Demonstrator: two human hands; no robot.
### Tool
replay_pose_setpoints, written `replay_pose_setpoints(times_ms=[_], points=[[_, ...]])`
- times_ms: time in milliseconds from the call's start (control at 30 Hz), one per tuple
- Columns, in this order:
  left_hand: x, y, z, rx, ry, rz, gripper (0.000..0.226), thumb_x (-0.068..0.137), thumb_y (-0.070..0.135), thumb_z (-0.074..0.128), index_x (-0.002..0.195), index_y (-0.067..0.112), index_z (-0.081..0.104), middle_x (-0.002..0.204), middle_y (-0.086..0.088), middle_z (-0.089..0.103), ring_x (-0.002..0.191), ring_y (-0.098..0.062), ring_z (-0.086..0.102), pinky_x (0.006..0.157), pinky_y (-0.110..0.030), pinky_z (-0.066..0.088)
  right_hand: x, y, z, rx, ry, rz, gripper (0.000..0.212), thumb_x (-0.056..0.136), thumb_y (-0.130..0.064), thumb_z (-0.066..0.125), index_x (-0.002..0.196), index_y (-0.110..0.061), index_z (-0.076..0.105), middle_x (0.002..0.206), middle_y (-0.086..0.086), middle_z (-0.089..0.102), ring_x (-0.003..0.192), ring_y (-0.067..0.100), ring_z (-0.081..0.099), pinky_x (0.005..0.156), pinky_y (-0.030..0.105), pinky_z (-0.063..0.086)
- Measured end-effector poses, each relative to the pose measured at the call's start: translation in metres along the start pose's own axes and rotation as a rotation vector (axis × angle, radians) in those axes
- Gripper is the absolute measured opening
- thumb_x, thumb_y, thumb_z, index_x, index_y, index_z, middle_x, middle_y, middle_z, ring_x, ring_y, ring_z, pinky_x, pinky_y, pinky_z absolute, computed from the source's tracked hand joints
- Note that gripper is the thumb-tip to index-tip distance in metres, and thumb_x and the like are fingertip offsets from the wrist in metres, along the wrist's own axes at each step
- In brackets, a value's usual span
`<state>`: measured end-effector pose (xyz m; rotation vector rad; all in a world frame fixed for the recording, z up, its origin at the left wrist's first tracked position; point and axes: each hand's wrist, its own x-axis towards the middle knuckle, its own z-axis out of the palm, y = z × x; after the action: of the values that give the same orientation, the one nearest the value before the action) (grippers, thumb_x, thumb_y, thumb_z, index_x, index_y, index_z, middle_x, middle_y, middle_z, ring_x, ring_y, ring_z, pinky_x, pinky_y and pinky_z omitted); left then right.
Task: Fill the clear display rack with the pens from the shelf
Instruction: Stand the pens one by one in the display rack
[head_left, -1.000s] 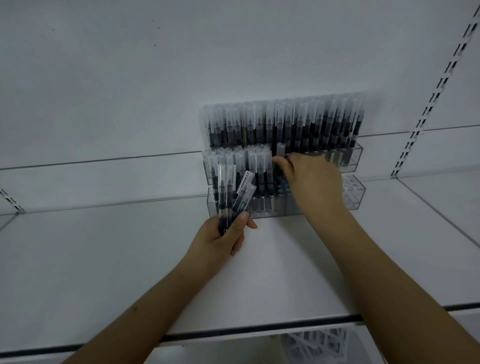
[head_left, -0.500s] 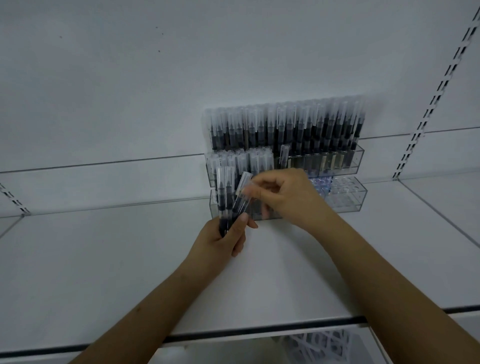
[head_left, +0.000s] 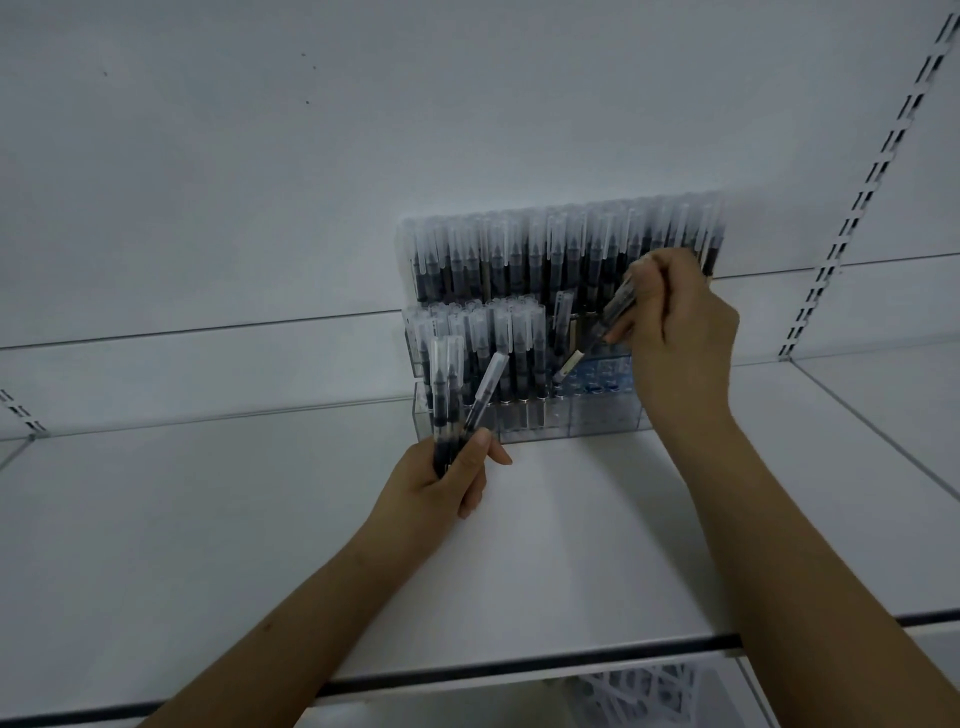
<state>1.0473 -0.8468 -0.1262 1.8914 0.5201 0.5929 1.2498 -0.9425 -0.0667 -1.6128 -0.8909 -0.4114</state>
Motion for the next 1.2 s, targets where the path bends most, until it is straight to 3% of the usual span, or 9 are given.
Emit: replay_pose_setpoints(times_ms=[167,300,467,567,700,800,933,1033,1200], points=[[-0.001,0.001,0.0,-0.007,-0.01,0.002,0.041,0.092,0.049,0.038,0.08,0.02,0.065,0.051,0.003,0.047,0.053,-0.013,0.046,0.065,-0.029,0.043,0.0,-0.001,0.004,-0.094,-0.139,-0.091,0.022,0.106,-0.032,0.038,0.097,-0.017,0.053,0.066,-0.009,0.06,0.059,0.01,0.061,0.061,0.039,0.052],[-0.001,0.001,0.0,-0.01,-0.01,0.004,0.039,0.091,0.05,0.039,0.075,0.025,0.064,0.05,0.004,0.047,0.053,-0.013,0.046,0.067,-0.032,0.044,0.002,-0.006,0.017,-0.424,-0.322,-0.219,0.035,0.104,-0.04,0.037,0.108,-0.012,0.057,0.068,0.001,0.06,0.058,0.024,0.06,0.054,0.036,0.048],[-0.001,0.001,0.0,-0.005,-0.018,0.014,0.038,0.093,0.048,0.039,0.075,0.024,0.063,0.05,0.003,0.047,0.053,-0.014,0.046,0.067,-0.03,0.044,0.005,-0.007,0.026,-0.502,-0.312,-0.214,0.044,0.1,-0.048,0.041,0.104,-0.01,0.064,0.074,0.006,0.068,0.062,0.025,0.06,0.054,0.032,0.042],[-0.001,0.001,0.0,-0.009,-0.02,0.009,0.039,0.091,0.05,0.04,0.078,0.023,0.065,0.05,0.004,0.047,0.053,-0.013,0.047,0.065,-0.028,0.043,-0.001,-0.006,0.028,-0.615,-0.208,-0.276,0.05,0.099,-0.05,0.038,0.093,-0.011,0.068,0.058,0.003,0.059,0.05,0.019,0.043,0.046,0.024,0.023],[-0.002,0.0,0.0,-0.002,-0.017,0.011,0.036,0.093,0.049,0.04,0.074,0.03,0.064,0.05,0.003,0.047,0.053,-0.014,0.046,0.065,-0.027,0.043,-0.009,-0.009,0.024,-0.756,-0.21,-0.116,0.064,0.1,-0.059,0.016,0.07,-0.017,0.056,0.053,-0.003,0.045,0.052,0.02,0.047,0.048,0.027,0.024],[-0.002,0.0,-0.002,0.001,-0.017,0.009,0.038,0.093,0.048,0.04,0.077,0.024,0.065,0.051,0.002,0.047,0.053,-0.014,0.046,0.065,-0.025,0.043,-0.015,-0.015,0.015,-0.569,-0.095,-0.118,0.064,0.099,-0.063,0.019,0.06,-0.021,0.049,0.048,-0.009,0.04,0.044,0.011,0.04,0.046,0.022,0.024],[-0.002,0.001,-0.002,-0.005,-0.006,0.019,0.037,0.092,0.049,0.04,0.075,0.026,0.064,0.049,0.005,0.047,0.052,-0.014,0.046,0.063,-0.024,0.043,-0.023,-0.018,0.021,-0.155,-0.517,-0.238,0.062,0.089,-0.069,0.035,0.077,-0.02,0.072,0.059,-0.011,0.061,0.052,0.003,0.055,0.05,0.018,0.039],[-0.001,-0.002,-0.002,-0.013,0.0,0.02,0.041,0.091,0.049,0.041,0.082,0.018,0.066,0.049,0.005,0.047,0.05,-0.013,0.045,0.059,-0.023,0.041,-0.029,-0.022,0.03,0.069,-0.634,-0.203,0.032,0.087,-0.05,0.065,0.077,-0.02,0.072,0.06,-0.011,0.063,0.056,0.005,0.058,0.053,0.009,0.04],[0.0,-0.001,0.0,-0.02,-0.002,0.013,0.042,0.09,0.051,0.041,0.083,0.018,0.066,0.05,0.005,0.047,0.05,-0.011,0.044,0.059,-0.022,0.041,-0.02,-0.021,0.017,0.383,-0.427,0.004,0.019,0.1,-0.023,0.054,0.087,-0.016,0.066,0.072,-0.003,0.066,0.052,0.012,0.061,0.052,0.023,0.05]])
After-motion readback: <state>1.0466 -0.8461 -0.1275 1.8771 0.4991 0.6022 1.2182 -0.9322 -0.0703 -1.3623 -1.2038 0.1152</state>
